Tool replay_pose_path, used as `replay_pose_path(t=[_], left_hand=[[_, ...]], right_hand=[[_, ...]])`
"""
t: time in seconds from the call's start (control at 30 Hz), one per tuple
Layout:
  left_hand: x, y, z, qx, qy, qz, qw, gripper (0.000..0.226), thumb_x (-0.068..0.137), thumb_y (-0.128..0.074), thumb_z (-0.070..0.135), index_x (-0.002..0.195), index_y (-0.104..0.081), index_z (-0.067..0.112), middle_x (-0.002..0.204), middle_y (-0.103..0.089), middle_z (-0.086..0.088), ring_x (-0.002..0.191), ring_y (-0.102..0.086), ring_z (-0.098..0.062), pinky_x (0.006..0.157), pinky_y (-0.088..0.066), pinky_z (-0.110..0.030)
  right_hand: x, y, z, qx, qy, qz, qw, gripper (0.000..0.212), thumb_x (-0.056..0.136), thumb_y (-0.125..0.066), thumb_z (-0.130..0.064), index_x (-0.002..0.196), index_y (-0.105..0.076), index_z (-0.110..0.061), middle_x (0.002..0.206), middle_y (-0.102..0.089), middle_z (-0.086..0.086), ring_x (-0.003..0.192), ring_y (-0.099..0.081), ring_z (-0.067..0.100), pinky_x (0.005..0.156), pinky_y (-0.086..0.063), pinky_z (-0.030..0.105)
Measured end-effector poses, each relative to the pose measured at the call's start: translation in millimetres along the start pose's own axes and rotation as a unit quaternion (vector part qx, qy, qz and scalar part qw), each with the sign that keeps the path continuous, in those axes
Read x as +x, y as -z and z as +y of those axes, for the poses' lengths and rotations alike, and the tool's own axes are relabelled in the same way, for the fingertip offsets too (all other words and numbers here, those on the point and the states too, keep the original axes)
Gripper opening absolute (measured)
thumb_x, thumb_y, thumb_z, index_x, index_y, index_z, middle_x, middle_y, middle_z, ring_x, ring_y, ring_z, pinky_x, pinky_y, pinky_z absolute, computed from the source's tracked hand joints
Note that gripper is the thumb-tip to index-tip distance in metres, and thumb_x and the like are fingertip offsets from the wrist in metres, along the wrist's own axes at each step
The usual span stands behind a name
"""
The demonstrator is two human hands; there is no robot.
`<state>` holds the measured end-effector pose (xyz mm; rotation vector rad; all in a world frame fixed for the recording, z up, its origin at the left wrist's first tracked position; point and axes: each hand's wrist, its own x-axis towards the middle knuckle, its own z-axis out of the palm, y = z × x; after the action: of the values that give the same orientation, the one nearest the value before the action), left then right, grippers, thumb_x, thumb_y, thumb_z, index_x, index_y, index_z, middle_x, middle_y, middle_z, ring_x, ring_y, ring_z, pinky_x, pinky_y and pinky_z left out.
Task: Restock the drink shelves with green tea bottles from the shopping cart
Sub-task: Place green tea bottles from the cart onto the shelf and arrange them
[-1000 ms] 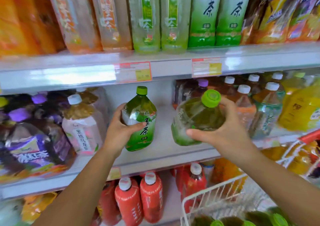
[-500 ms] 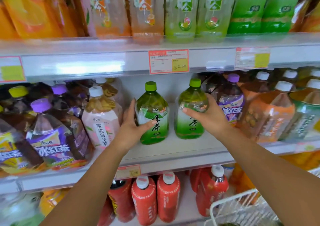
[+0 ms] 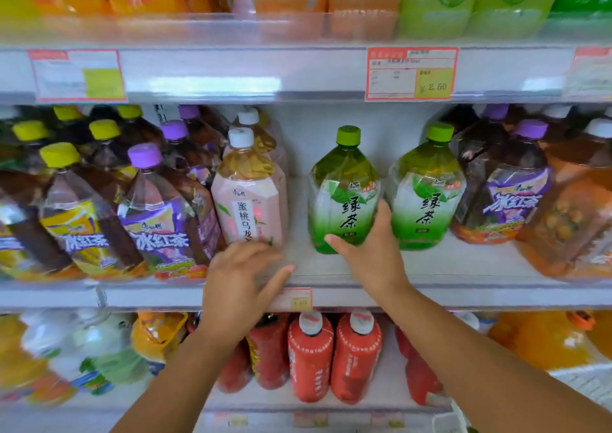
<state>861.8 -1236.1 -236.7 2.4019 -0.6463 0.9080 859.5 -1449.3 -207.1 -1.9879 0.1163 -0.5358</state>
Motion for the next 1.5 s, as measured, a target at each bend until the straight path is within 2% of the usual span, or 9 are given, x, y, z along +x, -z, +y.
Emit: replay_pose_path(t=[0.07,0.17,0.3,0.4,0.53,0.9,1.07,1.5], left_hand=[[-5,-4,-10,0.006,-0.021,-0.012,1.0,0.041,0.086,-0.059,0.055,0.093,-0.076,0.019,0.095,-0.071,0.004,0.092,-0.062,-0.021,0.077,-0.051,-0.042],[-10,-14,-16,0.015,-0.038,0.01,0.999,0.038,0.084,-0.064,0.057,0.09,-0.076,0.022,0.092,-0.07,0.006,0.089,-0.063,-0.021,0.07,-0.048,-0.042],[-18,-29,-21,0.1,-0.082,0.075,0.989,0.044,0.091,-0.054,0.063,0.082,-0.073,0.024,0.082,-0.065,0.007,0.075,-0.055,-0.021,0.06,-0.037,-0.035],[-20,-36,-26,0.145,-0.089,0.11,0.979,0.046,0.09,-0.053,0.066,0.082,-0.07,0.024,0.078,-0.063,0.005,0.074,-0.049,-0.02,0.06,-0.032,-0.036],[-21,-39,-27,0.153,-0.1,0.133,0.974,0.046,0.089,-0.055,0.066,0.081,-0.066,0.022,0.074,-0.062,0.002,0.071,-0.048,-0.021,0.06,-0.03,-0.036],[-20,-40,-26,0.153,-0.098,0.146,0.972,0.049,0.089,-0.055,0.064,0.073,-0.064,0.02,0.069,-0.056,0.001,0.069,-0.045,-0.02,0.059,-0.029,-0.036],[-20,-41,-27,0.154,-0.107,0.153,0.97,0.05,0.09,-0.055,0.064,0.068,-0.057,0.019,0.065,-0.052,0.0,0.067,-0.043,-0.02,0.059,-0.027,-0.036],[-21,-42,-27,0.171,-0.102,0.16,0.967,0.053,0.091,-0.053,0.064,0.065,-0.056,0.017,0.063,-0.048,-0.001,0.066,-0.04,-0.021,0.058,-0.027,-0.036]], right_hand=[[9,-5,-2,-0.02,-0.01,0.008,1.0,0.084,0.064,-0.087,-0.028,0.13,-0.036,-0.019,0.124,-0.057,-0.003,0.109,-0.055,0.011,0.09,-0.043,0.023],[31,-15,-3,-0.048,-0.024,0.001,0.999,0.083,0.065,-0.087,-0.03,0.127,-0.036,-0.011,0.122,-0.059,0.005,0.109,-0.058,0.021,0.082,-0.042,0.023],[64,-36,2,-0.067,-0.016,0.018,0.997,0.083,0.063,-0.088,-0.032,0.123,-0.035,-0.008,0.124,-0.057,0.009,0.111,-0.058,0.026,0.084,-0.042,0.027],[87,-52,7,-0.067,-0.013,0.028,0.997,0.082,0.064,-0.087,-0.033,0.123,-0.035,-0.011,0.125,-0.056,0.007,0.11,-0.057,0.026,0.084,-0.044,0.03],[114,-69,13,-0.048,-0.01,0.036,0.998,0.083,0.064,-0.087,-0.034,0.124,-0.034,-0.014,0.123,-0.056,0.006,0.108,-0.057,0.025,0.086,-0.046,0.031],[153,-93,24,-0.039,-0.005,0.072,0.997,0.085,0.067,-0.086,-0.031,0.13,-0.032,-0.013,0.126,-0.053,0.007,0.112,-0.056,0.026,0.092,-0.049,0.036],[163,-98,24,-0.031,-0.008,0.077,0.997,0.084,0.066,-0.086,-0.031,0.129,-0.033,-0.013,0.126,-0.053,0.006,0.112,-0.055,0.025,0.091,-0.047,0.033],[163,-95,24,-0.041,0.001,0.077,0.996,0.079,0.064,-0.087,-0.033,0.121,-0.036,-0.013,0.12,-0.055,0.006,0.106,-0.058,0.025,0.086,-0.051,0.034]])
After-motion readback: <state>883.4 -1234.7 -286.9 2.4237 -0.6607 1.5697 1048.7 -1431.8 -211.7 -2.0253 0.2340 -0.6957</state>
